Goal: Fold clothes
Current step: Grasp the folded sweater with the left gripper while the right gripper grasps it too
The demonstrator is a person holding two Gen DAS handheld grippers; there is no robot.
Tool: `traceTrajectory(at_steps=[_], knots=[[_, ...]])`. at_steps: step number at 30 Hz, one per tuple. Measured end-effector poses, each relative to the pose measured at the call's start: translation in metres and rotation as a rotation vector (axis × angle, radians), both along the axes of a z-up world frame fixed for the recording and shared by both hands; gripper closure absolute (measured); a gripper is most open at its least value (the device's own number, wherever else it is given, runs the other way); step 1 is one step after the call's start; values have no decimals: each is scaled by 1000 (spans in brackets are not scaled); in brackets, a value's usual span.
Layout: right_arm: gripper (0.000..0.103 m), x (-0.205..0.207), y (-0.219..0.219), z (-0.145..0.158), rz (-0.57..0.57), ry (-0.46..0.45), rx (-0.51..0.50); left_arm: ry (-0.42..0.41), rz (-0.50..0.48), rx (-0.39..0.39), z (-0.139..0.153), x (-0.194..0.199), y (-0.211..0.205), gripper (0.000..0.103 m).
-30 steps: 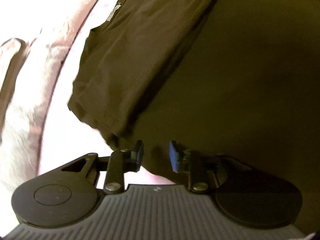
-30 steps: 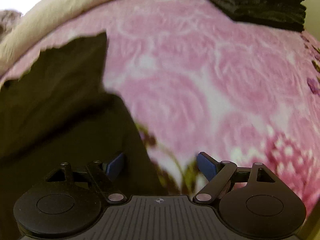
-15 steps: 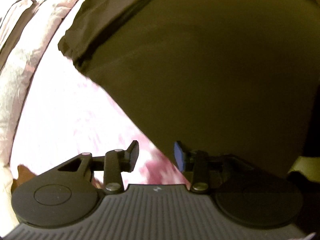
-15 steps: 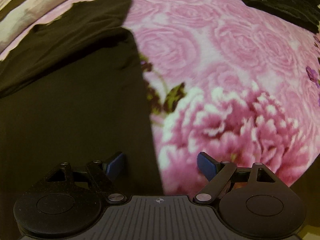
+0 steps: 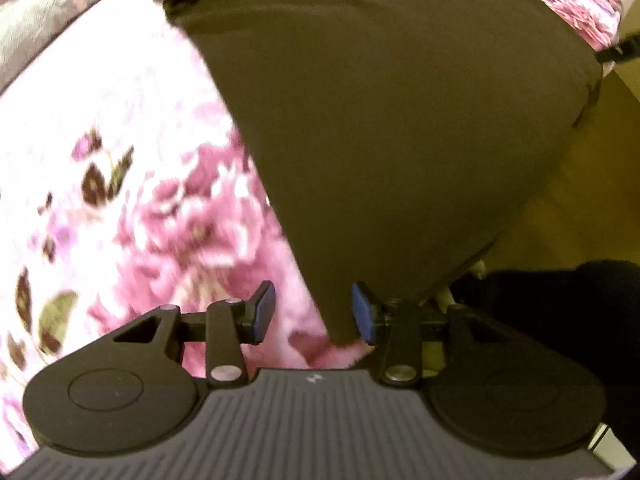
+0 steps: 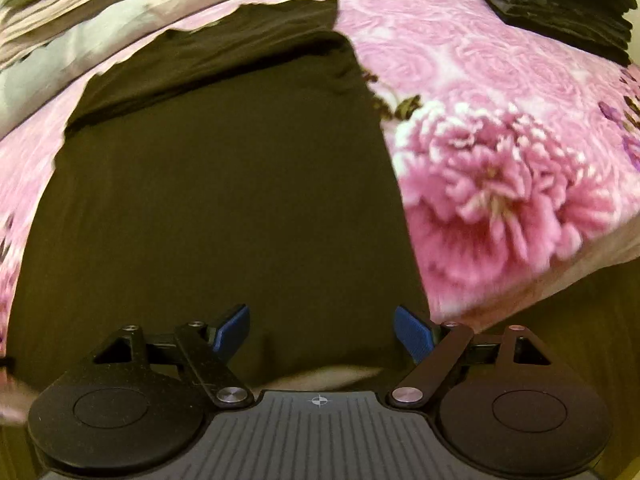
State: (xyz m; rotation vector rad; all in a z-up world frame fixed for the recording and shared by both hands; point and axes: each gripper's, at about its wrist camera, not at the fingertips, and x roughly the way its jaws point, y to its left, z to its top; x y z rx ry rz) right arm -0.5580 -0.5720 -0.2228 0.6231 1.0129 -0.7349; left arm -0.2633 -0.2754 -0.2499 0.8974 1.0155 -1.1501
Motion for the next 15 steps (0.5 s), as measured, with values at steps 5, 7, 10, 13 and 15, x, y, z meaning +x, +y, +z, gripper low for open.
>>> traceTrajectory(at_steps=[5, 7, 10, 13, 15], knots=[[21, -30, 1, 0, 12, -5, 5, 72, 37, -28, -3, 4, 6, 76], [21, -42, -7, -3, 13, -8, 13, 94, 39, -25, -3, 3, 5, 86], [21, -57, -22, -10, 27, -26, 38, 103, 59, -6, -2, 0, 1, 90], [21, -65, -35, -21, 55, -44, 76, 112, 79, 13, -2, -3, -3, 94], [21, -67, -42, -31, 74, -70, 100, 116, 90, 21, -2, -4, -6, 97]])
